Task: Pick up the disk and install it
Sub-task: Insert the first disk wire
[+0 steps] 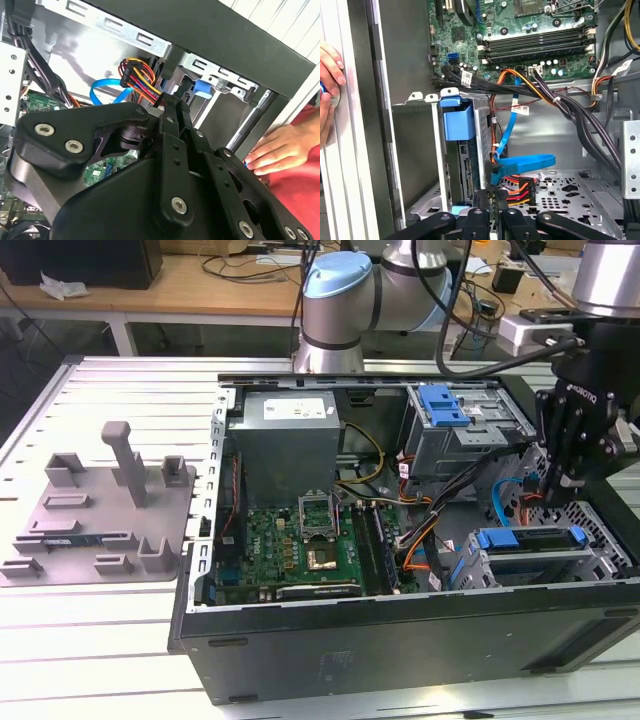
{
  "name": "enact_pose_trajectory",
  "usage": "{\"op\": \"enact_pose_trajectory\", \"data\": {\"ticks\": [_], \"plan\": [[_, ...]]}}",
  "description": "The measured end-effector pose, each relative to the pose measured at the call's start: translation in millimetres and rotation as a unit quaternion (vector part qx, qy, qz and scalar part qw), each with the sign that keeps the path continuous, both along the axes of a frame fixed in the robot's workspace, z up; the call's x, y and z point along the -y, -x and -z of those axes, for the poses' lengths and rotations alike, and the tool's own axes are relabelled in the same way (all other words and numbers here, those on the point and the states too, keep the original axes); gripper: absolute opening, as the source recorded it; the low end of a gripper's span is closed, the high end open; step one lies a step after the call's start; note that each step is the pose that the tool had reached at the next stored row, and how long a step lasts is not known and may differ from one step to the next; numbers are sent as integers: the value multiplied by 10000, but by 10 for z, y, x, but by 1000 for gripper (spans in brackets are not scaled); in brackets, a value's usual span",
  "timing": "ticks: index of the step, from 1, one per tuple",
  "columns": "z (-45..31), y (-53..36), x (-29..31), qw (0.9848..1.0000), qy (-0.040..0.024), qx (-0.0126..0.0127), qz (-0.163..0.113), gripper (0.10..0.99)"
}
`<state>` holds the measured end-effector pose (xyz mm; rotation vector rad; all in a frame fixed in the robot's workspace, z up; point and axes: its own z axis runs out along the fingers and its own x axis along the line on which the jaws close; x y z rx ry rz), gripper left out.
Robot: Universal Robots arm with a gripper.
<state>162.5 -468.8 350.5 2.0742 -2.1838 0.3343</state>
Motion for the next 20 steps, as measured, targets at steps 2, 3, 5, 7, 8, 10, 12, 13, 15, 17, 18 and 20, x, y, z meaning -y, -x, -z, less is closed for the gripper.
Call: {"op": "enact_pose_trajectory", "data": {"ticks": [2, 3, 5, 7, 8, 10, 12, 13, 15, 17, 18, 20], "plan": [[1, 3, 52, 10000, -51, 0, -12, 169], [0, 6, 105, 9999, -119, 0, -13, 169], [1, 10, 151, 9998, -182, 0, -13, 169], [1, 14, 207, 9996, -272, 0, -13, 169], [1, 18, 236, 9994, -332, 0, -14, 169], [0, 18, 279, 9990, -444, 0, -15, 169], [1, 20, 332, 9984, -564, 1, -14, 169], [1, 20, 362, 9981, -612, 1, -14, 169], [1, 20, 422, 9976, -695, 1, -13, 169], [1, 20, 449, 9973, -733, 1, -13, 169], [1, 20, 448, 9973, -735, 1, -14, 169], [0, 20, 449, 9973, -736, 1, -14, 169]]}}
